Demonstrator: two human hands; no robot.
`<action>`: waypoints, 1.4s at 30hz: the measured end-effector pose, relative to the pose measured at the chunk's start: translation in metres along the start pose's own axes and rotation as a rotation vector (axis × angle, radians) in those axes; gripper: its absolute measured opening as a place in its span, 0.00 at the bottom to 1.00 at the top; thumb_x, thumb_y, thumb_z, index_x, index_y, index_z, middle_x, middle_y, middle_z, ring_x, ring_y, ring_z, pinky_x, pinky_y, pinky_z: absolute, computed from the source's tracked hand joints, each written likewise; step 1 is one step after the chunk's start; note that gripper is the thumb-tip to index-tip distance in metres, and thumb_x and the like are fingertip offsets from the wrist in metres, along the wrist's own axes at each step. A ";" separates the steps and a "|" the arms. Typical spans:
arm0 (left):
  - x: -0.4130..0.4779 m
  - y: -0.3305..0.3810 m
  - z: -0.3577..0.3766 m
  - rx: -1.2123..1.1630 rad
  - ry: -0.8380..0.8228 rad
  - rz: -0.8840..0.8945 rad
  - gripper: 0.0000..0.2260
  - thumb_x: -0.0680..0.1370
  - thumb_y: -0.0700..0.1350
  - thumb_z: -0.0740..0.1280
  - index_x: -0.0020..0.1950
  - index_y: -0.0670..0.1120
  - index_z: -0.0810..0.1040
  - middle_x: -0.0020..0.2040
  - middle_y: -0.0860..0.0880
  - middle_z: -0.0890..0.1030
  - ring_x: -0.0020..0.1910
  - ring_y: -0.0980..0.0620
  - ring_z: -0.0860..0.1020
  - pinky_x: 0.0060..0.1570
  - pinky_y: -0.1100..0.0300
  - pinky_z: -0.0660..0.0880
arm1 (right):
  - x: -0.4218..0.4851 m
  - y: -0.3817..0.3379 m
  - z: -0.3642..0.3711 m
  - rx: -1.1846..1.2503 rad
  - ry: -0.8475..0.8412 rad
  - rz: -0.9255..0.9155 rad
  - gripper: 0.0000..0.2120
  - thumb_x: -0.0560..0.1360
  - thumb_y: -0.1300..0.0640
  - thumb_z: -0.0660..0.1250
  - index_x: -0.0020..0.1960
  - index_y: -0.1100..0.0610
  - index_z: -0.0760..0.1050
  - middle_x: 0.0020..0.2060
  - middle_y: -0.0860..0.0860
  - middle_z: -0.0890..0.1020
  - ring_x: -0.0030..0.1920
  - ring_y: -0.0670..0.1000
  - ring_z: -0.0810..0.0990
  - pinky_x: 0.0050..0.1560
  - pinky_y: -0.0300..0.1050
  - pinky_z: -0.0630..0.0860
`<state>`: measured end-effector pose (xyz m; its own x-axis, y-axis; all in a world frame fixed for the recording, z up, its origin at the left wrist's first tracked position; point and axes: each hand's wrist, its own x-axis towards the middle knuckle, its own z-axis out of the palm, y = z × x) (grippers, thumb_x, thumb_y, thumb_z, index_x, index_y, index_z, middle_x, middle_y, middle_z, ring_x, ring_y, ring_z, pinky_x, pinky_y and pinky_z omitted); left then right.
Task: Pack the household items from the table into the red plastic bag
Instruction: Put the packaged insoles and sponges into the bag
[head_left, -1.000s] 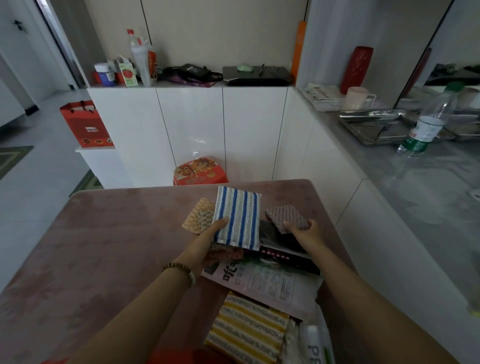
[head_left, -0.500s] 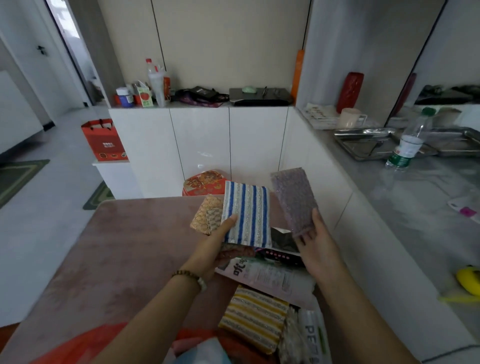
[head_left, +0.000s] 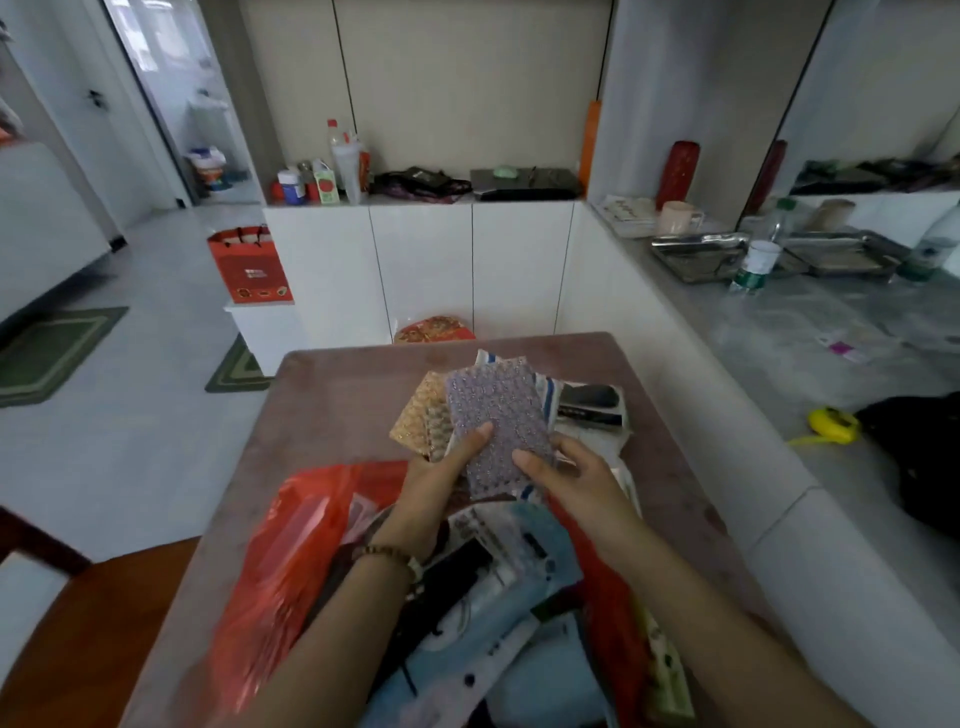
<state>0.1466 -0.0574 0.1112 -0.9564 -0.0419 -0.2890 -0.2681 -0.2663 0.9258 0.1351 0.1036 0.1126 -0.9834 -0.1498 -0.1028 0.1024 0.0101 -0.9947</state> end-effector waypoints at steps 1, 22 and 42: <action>-0.010 0.000 -0.007 0.009 0.051 -0.003 0.35 0.61 0.60 0.77 0.63 0.45 0.76 0.56 0.46 0.84 0.54 0.46 0.83 0.60 0.45 0.76 | -0.008 0.003 0.000 -0.043 -0.003 -0.025 0.08 0.74 0.57 0.69 0.52 0.58 0.78 0.48 0.52 0.83 0.44 0.40 0.83 0.42 0.30 0.78; -0.089 -0.023 -0.031 0.041 0.000 -0.013 0.22 0.69 0.59 0.70 0.57 0.48 0.79 0.52 0.47 0.85 0.49 0.48 0.84 0.50 0.53 0.80 | -0.104 0.096 -0.091 -1.011 0.103 0.307 0.31 0.78 0.37 0.49 0.56 0.60 0.79 0.50 0.59 0.83 0.51 0.57 0.81 0.54 0.46 0.74; -0.092 -0.046 -0.027 0.269 -0.011 -0.131 0.37 0.60 0.65 0.77 0.64 0.50 0.75 0.60 0.46 0.81 0.55 0.43 0.81 0.54 0.43 0.79 | -0.117 -0.050 -0.068 0.360 -0.111 0.158 0.11 0.80 0.55 0.57 0.47 0.60 0.75 0.21 0.47 0.66 0.22 0.45 0.67 0.31 0.40 0.75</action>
<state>0.2502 -0.0673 0.0888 -0.9124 -0.0129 -0.4090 -0.4090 -0.0043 0.9125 0.2350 0.1878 0.1744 -0.9312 -0.2801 -0.2333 0.3162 -0.3024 -0.8992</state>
